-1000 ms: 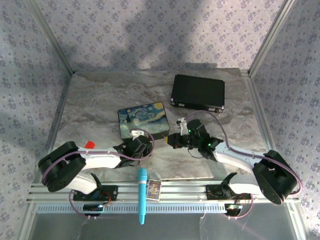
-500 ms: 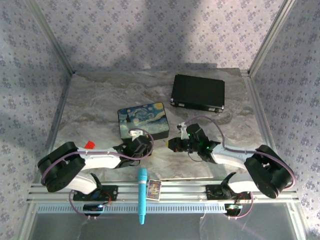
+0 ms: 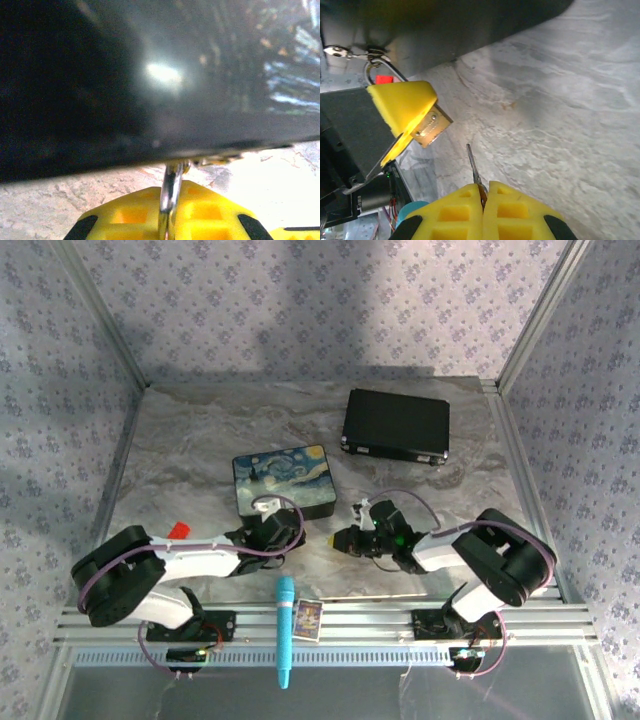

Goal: Unlock the padlock with the key

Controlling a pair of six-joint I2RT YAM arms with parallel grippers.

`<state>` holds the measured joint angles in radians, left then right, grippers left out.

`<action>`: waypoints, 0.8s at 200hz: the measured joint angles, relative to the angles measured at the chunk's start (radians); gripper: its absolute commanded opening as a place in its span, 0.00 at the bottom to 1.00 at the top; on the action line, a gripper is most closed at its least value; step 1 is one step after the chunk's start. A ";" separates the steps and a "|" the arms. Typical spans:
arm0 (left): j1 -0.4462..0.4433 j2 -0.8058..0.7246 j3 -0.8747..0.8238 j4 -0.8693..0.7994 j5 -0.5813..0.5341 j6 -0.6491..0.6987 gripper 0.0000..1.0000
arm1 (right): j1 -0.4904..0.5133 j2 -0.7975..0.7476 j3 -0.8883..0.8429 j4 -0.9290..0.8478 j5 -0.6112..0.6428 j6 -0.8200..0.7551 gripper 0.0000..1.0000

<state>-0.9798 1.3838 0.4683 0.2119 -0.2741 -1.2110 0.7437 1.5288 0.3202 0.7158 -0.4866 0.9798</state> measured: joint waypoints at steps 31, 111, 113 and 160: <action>0.005 0.000 -0.017 0.045 0.031 -0.072 0.00 | 0.005 0.031 0.004 0.069 -0.039 0.038 0.00; 0.031 -0.001 -0.084 0.220 0.053 -0.171 0.00 | -0.001 0.207 0.024 0.281 -0.169 0.141 0.00; 0.031 -0.001 -0.085 0.222 0.053 -0.172 0.00 | -0.002 0.211 0.024 0.287 -0.173 0.144 0.00; 0.042 -0.002 -0.092 0.262 0.056 -0.186 0.00 | -0.025 0.248 0.024 0.385 -0.207 0.181 0.00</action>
<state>-0.9375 1.3823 0.3759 0.4744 -0.2180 -1.3968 0.7189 1.7767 0.3447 1.1004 -0.6937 1.1606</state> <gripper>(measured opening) 0.106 0.050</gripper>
